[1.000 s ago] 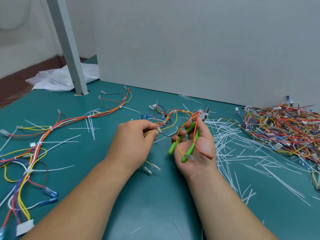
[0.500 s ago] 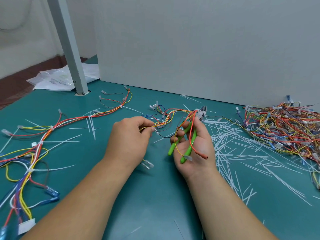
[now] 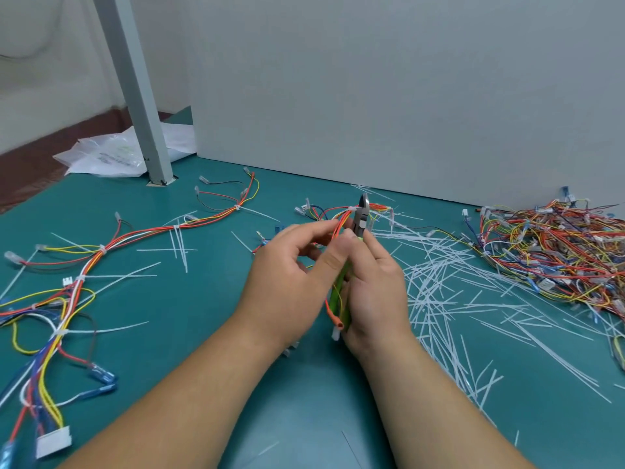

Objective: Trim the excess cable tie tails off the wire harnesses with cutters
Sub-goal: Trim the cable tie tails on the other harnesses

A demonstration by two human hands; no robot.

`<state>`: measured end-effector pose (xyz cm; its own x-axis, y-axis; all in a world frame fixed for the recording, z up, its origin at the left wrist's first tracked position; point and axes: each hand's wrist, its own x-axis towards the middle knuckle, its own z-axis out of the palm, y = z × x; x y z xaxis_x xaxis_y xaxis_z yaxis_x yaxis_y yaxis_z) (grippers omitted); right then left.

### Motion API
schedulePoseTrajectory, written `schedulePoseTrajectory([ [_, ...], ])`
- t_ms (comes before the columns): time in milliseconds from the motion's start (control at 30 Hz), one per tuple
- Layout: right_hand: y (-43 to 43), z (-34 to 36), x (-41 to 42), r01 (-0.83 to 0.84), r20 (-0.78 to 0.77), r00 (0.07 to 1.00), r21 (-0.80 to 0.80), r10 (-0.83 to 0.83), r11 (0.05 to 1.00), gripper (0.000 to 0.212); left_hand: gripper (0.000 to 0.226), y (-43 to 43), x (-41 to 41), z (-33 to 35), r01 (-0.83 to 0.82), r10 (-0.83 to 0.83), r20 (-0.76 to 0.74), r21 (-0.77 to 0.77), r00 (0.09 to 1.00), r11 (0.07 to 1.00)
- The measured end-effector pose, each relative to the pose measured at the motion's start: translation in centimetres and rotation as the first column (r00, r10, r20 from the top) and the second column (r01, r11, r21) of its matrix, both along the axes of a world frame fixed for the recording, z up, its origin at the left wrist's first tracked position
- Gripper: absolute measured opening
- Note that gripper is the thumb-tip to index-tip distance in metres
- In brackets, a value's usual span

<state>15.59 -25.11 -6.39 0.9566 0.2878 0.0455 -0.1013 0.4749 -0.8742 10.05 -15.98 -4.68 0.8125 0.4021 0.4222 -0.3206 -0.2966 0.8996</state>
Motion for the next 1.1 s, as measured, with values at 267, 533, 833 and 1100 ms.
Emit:
schedulePoseTrajectory([
  [267, 0.28, -0.64, 0.19, 0.069, 0.096, 0.994, -0.128, -0.056, 0.989, 0.02, 0.026, 0.36, 0.11, -0.13, -0.015, 0.015, -0.005, -0.009, 1.0, 1.0],
  [533, 0.12, -0.46, -0.09, 0.159, 0.216, 0.97, -0.23, -0.109, 0.96, 0.017, 0.03, -0.01, -0.25, -0.1, 0.016, -0.022, 0.047, 0.111, 0.999, 0.994],
  [833, -0.28, 0.19, -0.52, 0.357, 0.425, 0.884, -0.351, -0.192, 0.865, 0.031, 0.031, 0.29, -0.15, 0.02, -0.088, 0.068, 0.109, 0.197, 0.992, 0.976],
  [1100, -0.42, -0.39, 0.02, 0.32, 0.362, 0.912, -0.342, -0.191, 0.883, 0.01, 0.027, 0.2, 0.14, -0.12, -0.079, 0.08, 0.02, -0.028, 0.997, 0.996],
])
